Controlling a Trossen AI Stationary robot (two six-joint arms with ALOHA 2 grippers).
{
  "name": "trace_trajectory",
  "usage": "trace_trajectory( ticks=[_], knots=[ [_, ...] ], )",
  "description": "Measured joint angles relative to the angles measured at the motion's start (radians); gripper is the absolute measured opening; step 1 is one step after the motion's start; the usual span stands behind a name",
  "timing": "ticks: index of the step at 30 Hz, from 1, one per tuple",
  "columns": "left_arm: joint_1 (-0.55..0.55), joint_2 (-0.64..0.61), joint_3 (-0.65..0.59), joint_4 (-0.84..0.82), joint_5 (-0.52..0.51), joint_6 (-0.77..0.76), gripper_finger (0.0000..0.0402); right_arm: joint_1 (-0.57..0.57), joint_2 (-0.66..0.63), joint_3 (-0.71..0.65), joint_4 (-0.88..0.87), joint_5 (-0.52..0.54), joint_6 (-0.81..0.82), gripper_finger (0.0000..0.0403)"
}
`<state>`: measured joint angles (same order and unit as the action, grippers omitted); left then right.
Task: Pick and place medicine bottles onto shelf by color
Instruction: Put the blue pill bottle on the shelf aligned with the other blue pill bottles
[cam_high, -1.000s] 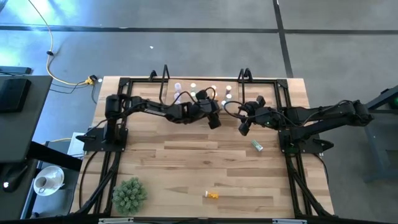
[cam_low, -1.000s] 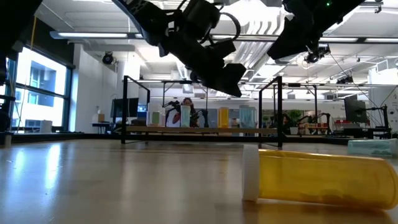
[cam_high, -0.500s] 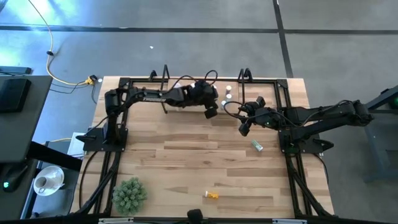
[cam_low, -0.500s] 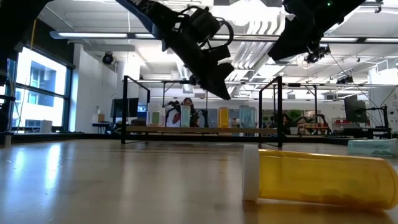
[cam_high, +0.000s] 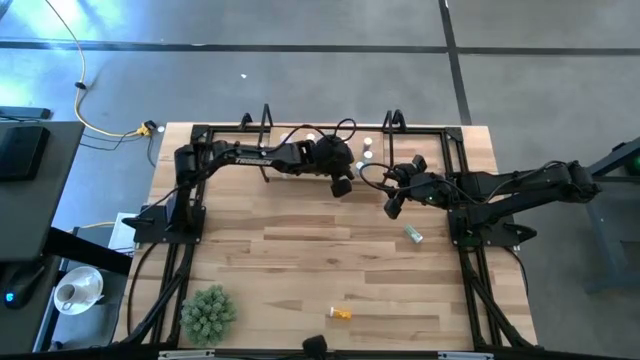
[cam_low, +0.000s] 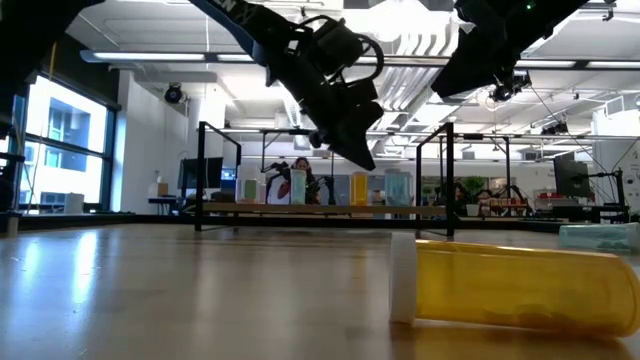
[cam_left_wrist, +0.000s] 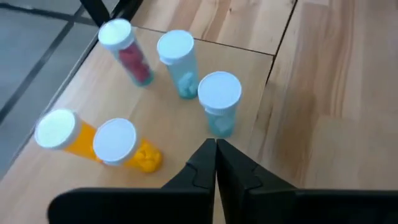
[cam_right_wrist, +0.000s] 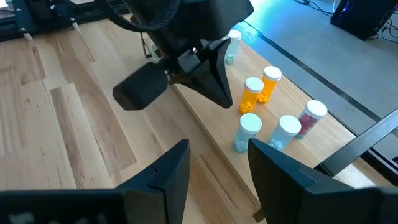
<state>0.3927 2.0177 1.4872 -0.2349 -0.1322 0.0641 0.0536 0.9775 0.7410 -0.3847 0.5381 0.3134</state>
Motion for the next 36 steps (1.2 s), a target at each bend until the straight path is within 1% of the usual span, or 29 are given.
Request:
trace_trajectory(
  ticks=[9,12,19,22,30,32,36],
  knots=[
    [0.001,0.004,0.0,0.023,-0.005,-0.163,0.0,0.0,0.0,0.0,0.0,0.0,0.0,0.0154],
    [0.001,0.004,0.0,0.038,-0.005,-0.185,0.0,0.0,0.0,0.0,0.0,0.0,0.0,0.0154],
    [0.0,0.004,0.001,0.054,-0.005,-0.182,0.0,0.0,0.0,0.0,0.0,0.0,0.0,0.0154],
    [0.011,0.005,0.036,-0.003,-0.015,-0.168,0.0,0.0,0.0,0.0,0.0,0.0,0.0,0.0154],
    [0.038,0.005,0.211,-0.234,-0.037,-0.166,0.0,0.0,0.0,0.0,0.0,0.0,-0.004,0.0154],
    [0.033,0.005,0.232,-0.252,-0.034,-0.167,0.0,0.0,0.0,0.0,0.0,0.0,-0.004,0.0154],
    [0.016,0.005,0.233,-0.264,-0.034,-0.166,0.0,0.0,0.0,0.0,0.0,0.0,0.0,0.0154]
  ],
)
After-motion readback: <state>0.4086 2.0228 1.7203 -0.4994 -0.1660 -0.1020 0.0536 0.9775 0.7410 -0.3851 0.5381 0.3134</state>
